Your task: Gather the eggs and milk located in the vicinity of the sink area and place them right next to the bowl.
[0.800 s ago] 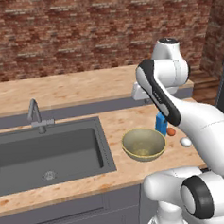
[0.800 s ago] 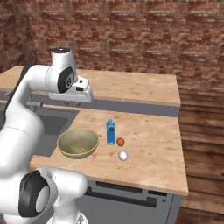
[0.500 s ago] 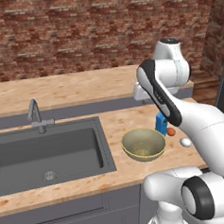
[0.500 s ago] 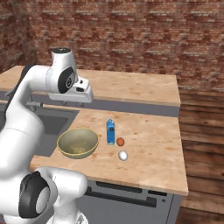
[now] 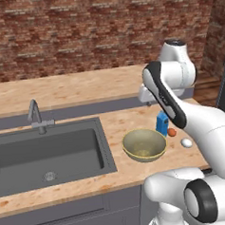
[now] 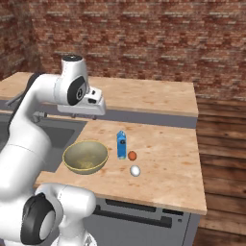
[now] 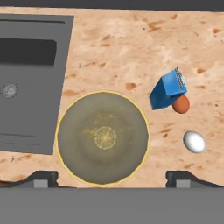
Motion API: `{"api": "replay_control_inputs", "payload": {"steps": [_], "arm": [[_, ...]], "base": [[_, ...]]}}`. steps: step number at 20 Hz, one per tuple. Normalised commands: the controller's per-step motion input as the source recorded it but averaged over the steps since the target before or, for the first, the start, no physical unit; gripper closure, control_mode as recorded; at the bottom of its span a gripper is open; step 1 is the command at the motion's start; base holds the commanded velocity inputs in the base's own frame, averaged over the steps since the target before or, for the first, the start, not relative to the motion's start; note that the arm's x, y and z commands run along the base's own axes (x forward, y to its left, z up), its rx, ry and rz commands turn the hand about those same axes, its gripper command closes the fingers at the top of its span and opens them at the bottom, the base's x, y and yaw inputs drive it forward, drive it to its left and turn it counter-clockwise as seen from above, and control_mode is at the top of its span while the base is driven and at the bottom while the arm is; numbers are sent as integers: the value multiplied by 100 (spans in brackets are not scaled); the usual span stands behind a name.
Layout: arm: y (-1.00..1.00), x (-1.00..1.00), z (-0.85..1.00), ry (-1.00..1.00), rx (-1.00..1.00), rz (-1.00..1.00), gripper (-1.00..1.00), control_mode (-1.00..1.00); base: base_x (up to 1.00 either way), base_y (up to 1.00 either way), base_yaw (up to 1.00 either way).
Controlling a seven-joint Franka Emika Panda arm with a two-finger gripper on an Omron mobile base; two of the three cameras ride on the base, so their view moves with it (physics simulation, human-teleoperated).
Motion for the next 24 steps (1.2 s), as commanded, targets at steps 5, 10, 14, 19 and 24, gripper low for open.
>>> {"api": "replay_control_inputs", "payload": {"steps": [5,10,14,19,24], "arm": [[-23,-2,-12,0,0,0,-100,-100],[-28,-2,-20,0,0,0,-100,-100],[-32,-3,-24,1,0,1,-100,-100],[-36,0,-27,4,0,0,-100,-100],[-30,0,-23,1,0,0,-100,-100]], "base": [[0,0,0],[0,0,0],[0,0,0],[0,0,0],[0,0,0]]}}
